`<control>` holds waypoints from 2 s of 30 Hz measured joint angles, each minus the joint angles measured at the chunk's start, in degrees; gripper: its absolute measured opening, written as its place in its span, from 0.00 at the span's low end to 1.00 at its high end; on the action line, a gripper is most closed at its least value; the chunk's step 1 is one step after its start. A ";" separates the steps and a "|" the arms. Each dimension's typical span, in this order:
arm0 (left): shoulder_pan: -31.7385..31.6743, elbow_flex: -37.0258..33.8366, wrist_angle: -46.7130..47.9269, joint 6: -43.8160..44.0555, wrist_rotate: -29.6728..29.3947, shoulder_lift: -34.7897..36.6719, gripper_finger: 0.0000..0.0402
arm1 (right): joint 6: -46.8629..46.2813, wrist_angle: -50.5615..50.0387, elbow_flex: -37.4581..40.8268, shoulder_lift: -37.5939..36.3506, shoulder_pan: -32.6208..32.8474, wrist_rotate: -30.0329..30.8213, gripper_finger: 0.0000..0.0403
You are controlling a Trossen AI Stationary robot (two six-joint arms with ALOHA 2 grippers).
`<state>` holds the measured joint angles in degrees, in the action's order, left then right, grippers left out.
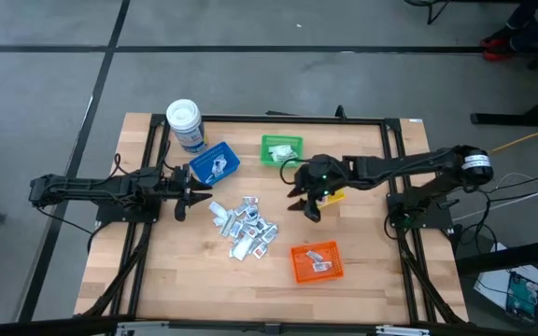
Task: Pick & Place First Aid Supplies
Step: Put the white towelette pack into the yellow bin
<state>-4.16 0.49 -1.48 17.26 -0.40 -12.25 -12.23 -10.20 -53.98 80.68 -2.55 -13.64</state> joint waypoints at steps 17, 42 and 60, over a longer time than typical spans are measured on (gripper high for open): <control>-0.02 0.00 0.00 0.00 0.00 0.00 0.32 | 7.57 13.61 0.00 15.46 4.21 -7.46 0.55; -0.02 0.00 0.02 0.00 -0.02 -0.02 0.32 | 17.94 21.41 -0.02 28.29 5.06 -2.39 0.51; -0.02 -0.01 0.00 0.00 -0.01 0.00 0.32 | 16.79 22.34 -0.02 28.44 5.49 0.15 0.15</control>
<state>-4.19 0.48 -1.48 17.26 -0.41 -12.25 4.56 12.14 -54.00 109.12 2.94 -13.50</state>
